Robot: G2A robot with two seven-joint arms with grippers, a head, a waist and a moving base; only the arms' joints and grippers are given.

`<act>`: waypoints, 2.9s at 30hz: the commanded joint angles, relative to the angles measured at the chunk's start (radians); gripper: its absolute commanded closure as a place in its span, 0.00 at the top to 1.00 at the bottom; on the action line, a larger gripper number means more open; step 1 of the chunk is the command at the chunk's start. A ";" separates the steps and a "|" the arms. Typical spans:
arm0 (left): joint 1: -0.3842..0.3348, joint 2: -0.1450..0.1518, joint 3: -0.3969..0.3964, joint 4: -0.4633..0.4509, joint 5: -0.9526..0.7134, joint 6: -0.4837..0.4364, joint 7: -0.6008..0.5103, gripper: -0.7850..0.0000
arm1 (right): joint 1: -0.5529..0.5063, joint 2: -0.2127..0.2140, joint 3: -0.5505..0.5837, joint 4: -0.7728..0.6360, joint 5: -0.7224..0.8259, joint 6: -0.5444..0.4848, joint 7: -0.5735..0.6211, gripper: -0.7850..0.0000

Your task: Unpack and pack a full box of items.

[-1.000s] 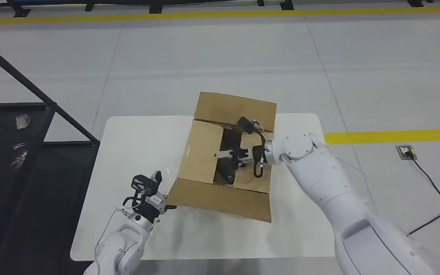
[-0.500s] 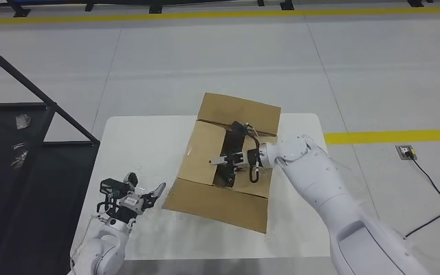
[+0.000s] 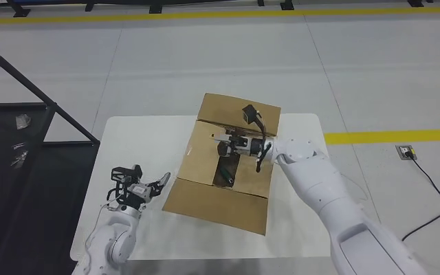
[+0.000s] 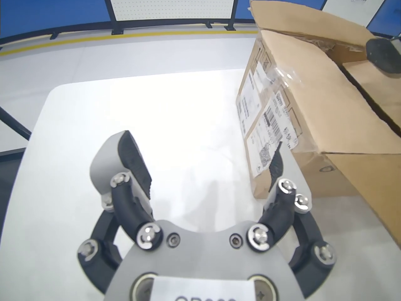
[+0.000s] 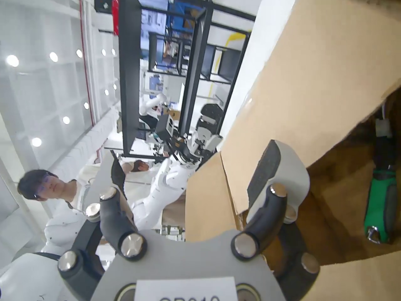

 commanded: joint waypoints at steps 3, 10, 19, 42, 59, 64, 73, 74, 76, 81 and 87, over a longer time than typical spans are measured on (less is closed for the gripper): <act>-0.062 -0.012 0.051 0.054 0.016 0.043 -0.016 1.00 | 0.000 0.000 0.001 0.000 0.000 0.003 -0.003 1.00; -0.114 -0.024 0.095 0.114 0.032 0.055 -0.015 1.00 | -0.012 0.003 -0.001 -0.016 -0.015 0.013 -0.023 1.00; -0.071 -0.016 0.078 0.081 0.066 -0.025 0.017 1.00 | -0.014 0.039 -0.008 -0.054 -0.157 0.164 -0.009 1.00; 0.061 0.008 0.021 -0.018 0.114 -0.219 0.117 1.00 | -0.047 0.025 -0.036 -0.150 -0.211 0.248 0.111 1.00; 0.148 0.034 -0.209 0.018 -0.083 -0.244 0.154 1.00 | -0.038 0.001 -0.048 -0.113 -0.259 0.289 -0.010 1.00; 0.155 0.038 -0.233 0.042 -0.088 -0.257 0.156 1.00 | -0.056 -0.008 -0.024 -0.089 -0.202 0.254 -0.059 1.00; 0.146 0.043 -0.215 0.078 0.093 -0.131 0.114 1.00 | -0.066 -0.029 0.001 -0.041 -0.128 0.197 -0.064 1.00; 0.136 0.043 -0.192 0.089 0.099 -0.171 0.096 1.00 | -0.064 -0.031 0.003 -0.035 -0.124 0.190 -0.060 1.00; 0.117 0.047 -0.201 0.117 0.092 -0.223 0.068 1.00 | -0.062 -0.033 0.005 -0.028 -0.122 0.184 -0.058 1.00; 0.111 0.048 -0.185 0.119 0.297 0.008 0.089 1.00 | -0.063 -0.036 0.012 -0.015 -0.124 0.160 -0.057 1.00; 0.168 0.045 -0.145 0.058 0.365 0.031 0.144 1.00 | -0.064 -0.035 0.019 -0.015 -0.134 0.146 -0.058 1.00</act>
